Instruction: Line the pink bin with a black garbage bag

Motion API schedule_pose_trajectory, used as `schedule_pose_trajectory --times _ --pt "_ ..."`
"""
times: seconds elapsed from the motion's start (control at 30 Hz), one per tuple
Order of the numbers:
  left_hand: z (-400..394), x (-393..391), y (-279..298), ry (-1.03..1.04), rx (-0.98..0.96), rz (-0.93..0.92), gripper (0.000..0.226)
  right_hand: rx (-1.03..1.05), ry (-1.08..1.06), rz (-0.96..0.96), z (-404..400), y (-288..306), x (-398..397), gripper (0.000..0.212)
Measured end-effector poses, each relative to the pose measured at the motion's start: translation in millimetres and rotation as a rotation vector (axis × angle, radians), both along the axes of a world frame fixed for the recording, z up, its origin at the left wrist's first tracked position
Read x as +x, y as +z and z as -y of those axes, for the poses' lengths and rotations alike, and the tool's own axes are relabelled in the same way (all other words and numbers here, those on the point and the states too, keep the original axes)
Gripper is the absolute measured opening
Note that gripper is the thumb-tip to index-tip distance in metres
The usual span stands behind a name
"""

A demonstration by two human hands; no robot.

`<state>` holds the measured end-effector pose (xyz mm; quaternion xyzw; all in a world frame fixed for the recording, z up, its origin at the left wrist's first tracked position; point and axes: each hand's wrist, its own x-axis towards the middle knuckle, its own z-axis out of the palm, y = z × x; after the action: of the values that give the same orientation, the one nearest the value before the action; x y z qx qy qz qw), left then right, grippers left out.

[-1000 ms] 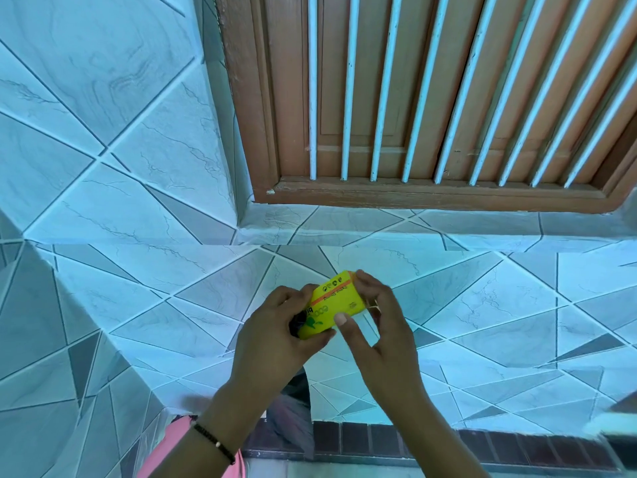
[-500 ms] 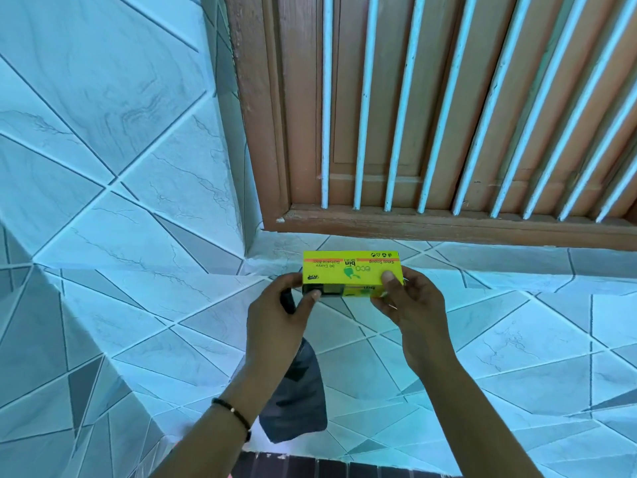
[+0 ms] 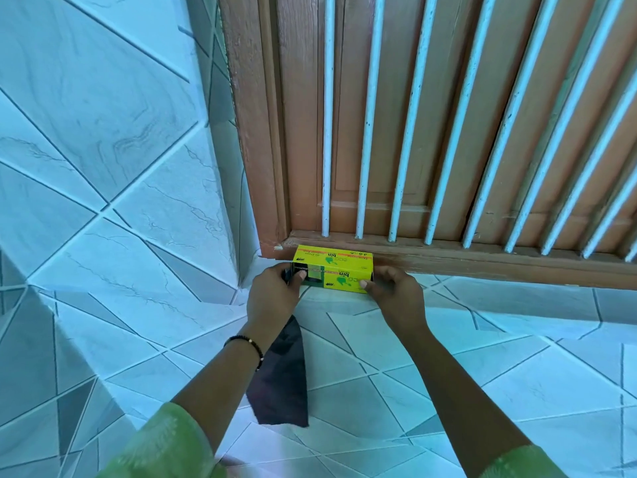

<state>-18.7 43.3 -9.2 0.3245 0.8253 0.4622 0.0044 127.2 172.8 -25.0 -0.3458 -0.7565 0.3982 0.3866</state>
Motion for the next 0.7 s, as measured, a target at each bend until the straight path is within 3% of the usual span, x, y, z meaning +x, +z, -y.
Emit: schedule_pose_trajectory --times 0.17,0.4,0.53,0.6,0.7 --pt "-4.5 -2.4 -1.6 0.018 0.015 -0.017 0.020 0.125 -0.125 0.088 -7.1 -14.9 -12.5 0.026" --pt "0.2 4.8 2.7 -0.033 0.010 0.018 0.026 0.091 -0.164 0.065 -3.8 -14.4 -16.1 0.022" --pt "29.9 29.9 -2.8 0.006 0.108 0.199 0.036 0.024 -0.102 -0.132 26.5 -10.5 16.6 0.036" --pt "49.7 48.1 -6.0 -0.043 0.199 0.351 0.030 -0.001 0.028 -0.145 59.9 -17.8 38.7 0.042" --pt "81.0 77.6 -4.7 -0.190 0.276 0.598 0.028 -0.153 0.428 0.098 114.6 -36.5 56.9 0.058"
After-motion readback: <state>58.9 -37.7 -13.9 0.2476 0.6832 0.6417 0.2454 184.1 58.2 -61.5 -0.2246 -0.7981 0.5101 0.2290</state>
